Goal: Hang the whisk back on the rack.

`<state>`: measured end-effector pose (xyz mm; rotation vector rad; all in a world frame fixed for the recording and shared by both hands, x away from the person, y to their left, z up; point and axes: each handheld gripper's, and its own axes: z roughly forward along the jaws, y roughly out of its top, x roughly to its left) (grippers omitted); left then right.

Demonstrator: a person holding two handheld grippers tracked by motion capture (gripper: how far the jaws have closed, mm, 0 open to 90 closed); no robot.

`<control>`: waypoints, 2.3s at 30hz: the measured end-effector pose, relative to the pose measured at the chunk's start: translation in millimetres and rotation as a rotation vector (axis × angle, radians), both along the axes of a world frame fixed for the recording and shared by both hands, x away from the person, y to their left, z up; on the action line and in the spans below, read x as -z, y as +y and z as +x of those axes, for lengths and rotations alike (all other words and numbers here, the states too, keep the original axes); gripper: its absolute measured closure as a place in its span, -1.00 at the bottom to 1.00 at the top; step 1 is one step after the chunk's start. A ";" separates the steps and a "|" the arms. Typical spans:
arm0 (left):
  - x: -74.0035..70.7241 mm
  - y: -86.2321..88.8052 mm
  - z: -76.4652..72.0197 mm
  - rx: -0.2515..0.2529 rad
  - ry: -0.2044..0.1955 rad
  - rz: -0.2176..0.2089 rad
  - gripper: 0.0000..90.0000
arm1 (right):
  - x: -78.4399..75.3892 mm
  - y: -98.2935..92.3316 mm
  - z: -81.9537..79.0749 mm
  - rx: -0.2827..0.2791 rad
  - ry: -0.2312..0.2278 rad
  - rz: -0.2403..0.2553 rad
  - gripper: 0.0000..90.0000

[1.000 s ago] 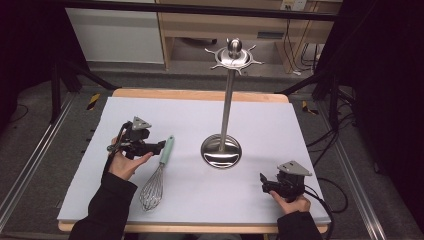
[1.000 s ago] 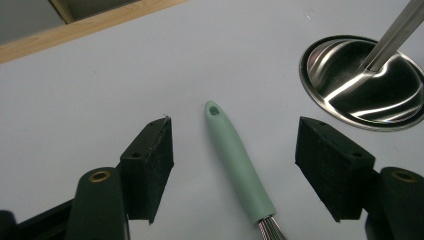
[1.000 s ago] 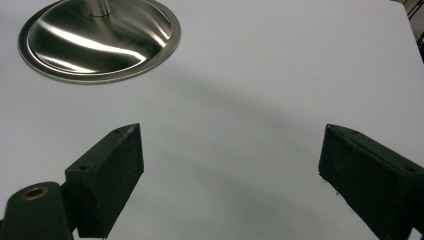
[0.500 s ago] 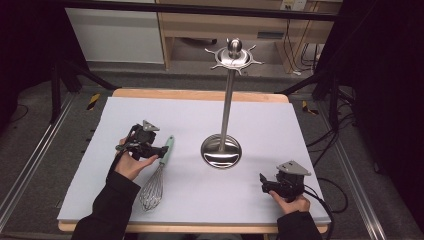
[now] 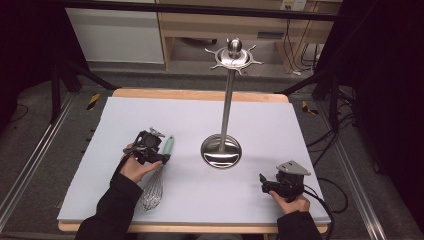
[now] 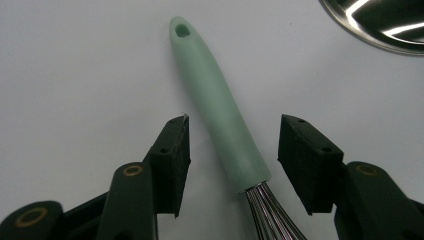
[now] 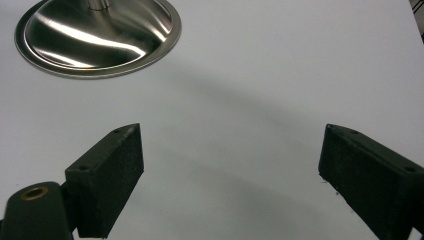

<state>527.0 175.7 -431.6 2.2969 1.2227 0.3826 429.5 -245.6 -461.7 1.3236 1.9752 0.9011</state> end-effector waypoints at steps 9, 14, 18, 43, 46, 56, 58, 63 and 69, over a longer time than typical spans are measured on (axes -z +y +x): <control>11.4 -3.3 2.5 -0.021 0.054 0.010 0.19 | -0.1 -0.1 0.3 -0.001 0.000 0.001 -0.75; 14.2 -3.7 3.3 -0.044 0.075 0.005 0.28 | 0.0 -0.1 0.5 0.000 0.002 0.000 -0.75; 13.5 -3.8 3.6 -0.063 0.083 0.004 0.31 | -0.1 -0.1 0.4 -0.002 0.001 0.003 -0.75; 20.1 -4.5 2.5 -0.067 0.141 0.009 0.37 | 0.4 0.1 0.9 -0.004 0.008 0.005 -0.75; 19.6 -6.7 2.2 -0.079 0.144 0.024 0.40 | 0.5 0.3 0.9 -0.004 0.009 0.006 -0.75; 16.5 -7.3 -3.4 -0.029 0.155 0.081 0.50 | 0.2 0.0 0.7 -0.005 0.010 0.008 -0.75; 17.1 -5.1 -3.6 -0.030 0.154 0.071 0.50 | 0.3 0.1 0.8 -0.005 0.009 0.006 -0.75; 13.6 -3.0 -5.5 -0.002 0.111 0.072 0.36 | 0.6 0.3 1.1 -0.006 0.014 0.006 -0.75; -14.3 0.7 -10.5 -0.011 0.072 0.047 0.03 | 0.0 -0.3 0.7 -0.007 0.012 0.007 -0.75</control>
